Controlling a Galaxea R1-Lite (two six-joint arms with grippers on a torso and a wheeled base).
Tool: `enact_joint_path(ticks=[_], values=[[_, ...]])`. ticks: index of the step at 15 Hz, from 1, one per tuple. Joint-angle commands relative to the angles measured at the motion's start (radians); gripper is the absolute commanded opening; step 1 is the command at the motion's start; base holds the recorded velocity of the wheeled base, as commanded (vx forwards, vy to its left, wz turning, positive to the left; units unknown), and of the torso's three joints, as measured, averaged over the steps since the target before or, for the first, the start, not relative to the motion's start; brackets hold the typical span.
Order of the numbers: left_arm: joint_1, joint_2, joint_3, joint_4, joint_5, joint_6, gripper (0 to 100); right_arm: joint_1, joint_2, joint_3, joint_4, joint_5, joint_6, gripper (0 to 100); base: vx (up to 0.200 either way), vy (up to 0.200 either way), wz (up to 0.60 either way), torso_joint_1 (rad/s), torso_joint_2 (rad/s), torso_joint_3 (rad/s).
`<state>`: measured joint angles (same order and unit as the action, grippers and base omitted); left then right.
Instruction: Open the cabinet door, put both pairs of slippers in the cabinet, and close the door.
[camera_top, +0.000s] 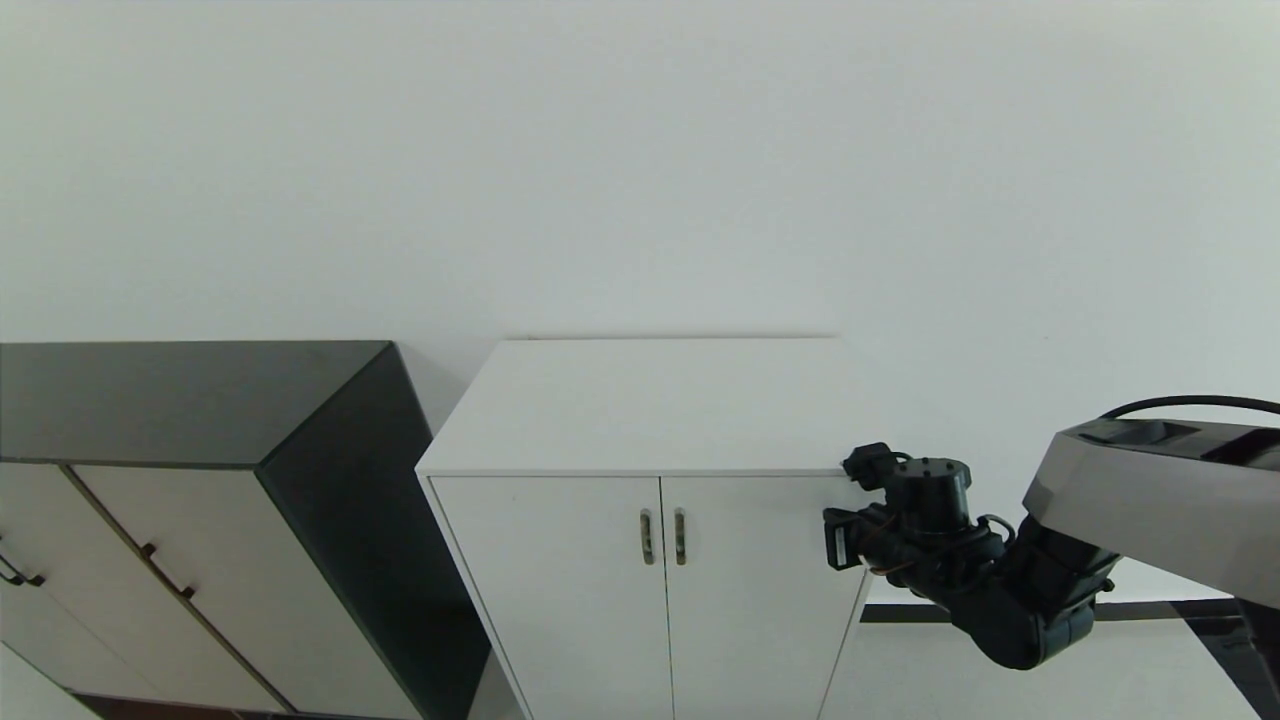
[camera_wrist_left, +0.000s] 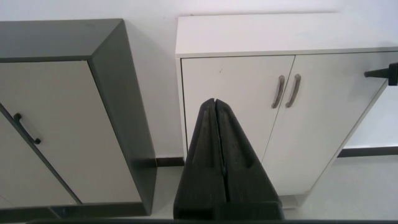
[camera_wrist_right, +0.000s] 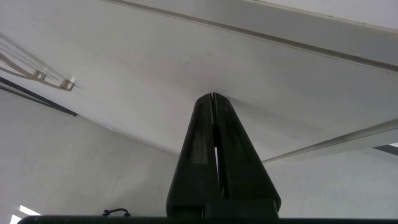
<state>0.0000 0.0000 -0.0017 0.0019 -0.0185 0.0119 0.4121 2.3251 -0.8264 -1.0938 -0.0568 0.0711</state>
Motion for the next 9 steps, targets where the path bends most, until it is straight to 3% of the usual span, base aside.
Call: enact_joint_path(ticks=[1,6,9], values=[[0.000,0.000,0.000,0.000,0.000,0.000,0,0.002,-0.038,0.023,-0.005,-0.001,0.003,0,0.000,0.000,0.00,0.000,0.00,0.000],[0.000,0.002,0.000,0.001,0.000,0.000,0,-0.033,-0.178,0.270,-0.159,-0.038,0.015,0,0.000,0.000,0.00,0.000,0.00,0.000],[0.000,0.002,0.000,0.000,0.000,0.000,0,-0.041,-0.262,0.351,-0.176,-0.078,0.013,0,0.000,0.000,0.00,0.000,0.00,0.000]])
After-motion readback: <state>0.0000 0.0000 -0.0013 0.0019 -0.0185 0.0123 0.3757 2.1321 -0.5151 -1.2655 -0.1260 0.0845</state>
